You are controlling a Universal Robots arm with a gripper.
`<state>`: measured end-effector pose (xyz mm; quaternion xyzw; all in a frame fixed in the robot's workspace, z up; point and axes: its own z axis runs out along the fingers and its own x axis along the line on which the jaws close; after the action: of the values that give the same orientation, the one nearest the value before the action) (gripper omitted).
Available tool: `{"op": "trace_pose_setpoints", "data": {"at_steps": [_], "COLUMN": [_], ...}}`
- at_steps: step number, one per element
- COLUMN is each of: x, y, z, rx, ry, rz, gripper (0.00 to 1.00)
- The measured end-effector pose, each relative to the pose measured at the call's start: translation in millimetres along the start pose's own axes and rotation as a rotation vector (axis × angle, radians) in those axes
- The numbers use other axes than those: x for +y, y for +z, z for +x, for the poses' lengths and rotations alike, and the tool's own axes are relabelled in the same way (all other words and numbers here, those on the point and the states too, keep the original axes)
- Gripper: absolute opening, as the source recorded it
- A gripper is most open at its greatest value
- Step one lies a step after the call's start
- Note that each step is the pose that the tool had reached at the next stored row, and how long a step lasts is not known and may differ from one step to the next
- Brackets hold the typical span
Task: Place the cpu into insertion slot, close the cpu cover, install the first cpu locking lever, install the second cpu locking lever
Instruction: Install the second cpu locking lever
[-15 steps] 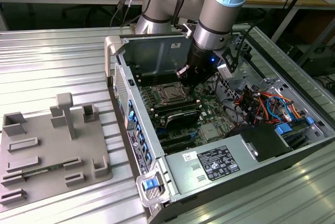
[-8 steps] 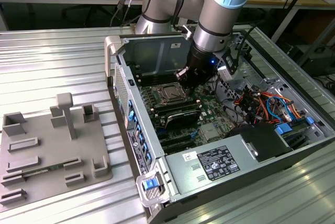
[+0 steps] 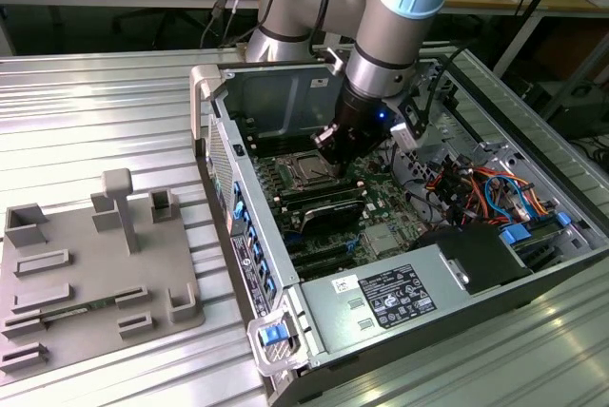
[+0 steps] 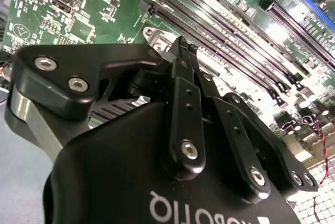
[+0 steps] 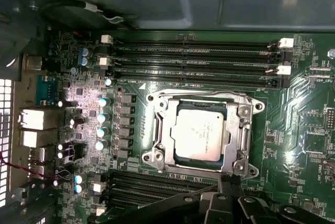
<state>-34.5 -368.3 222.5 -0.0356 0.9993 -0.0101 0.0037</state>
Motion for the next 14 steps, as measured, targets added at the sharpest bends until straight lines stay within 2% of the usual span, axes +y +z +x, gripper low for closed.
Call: {"op": "trace_pose_setpoints", "data": {"at_steps": [2,6,14], "x": [-2.8,-3.7,-3.0], "y": [0.1,0.0,0.0], "z": [0.4,2.2,12.9], "rx": [0.0,0.0001,0.0], "ry": [0.0,0.0,0.0], "rz": [0.0,0.0001,0.0001], "gripper": [0.11,0.11,0.11]}}
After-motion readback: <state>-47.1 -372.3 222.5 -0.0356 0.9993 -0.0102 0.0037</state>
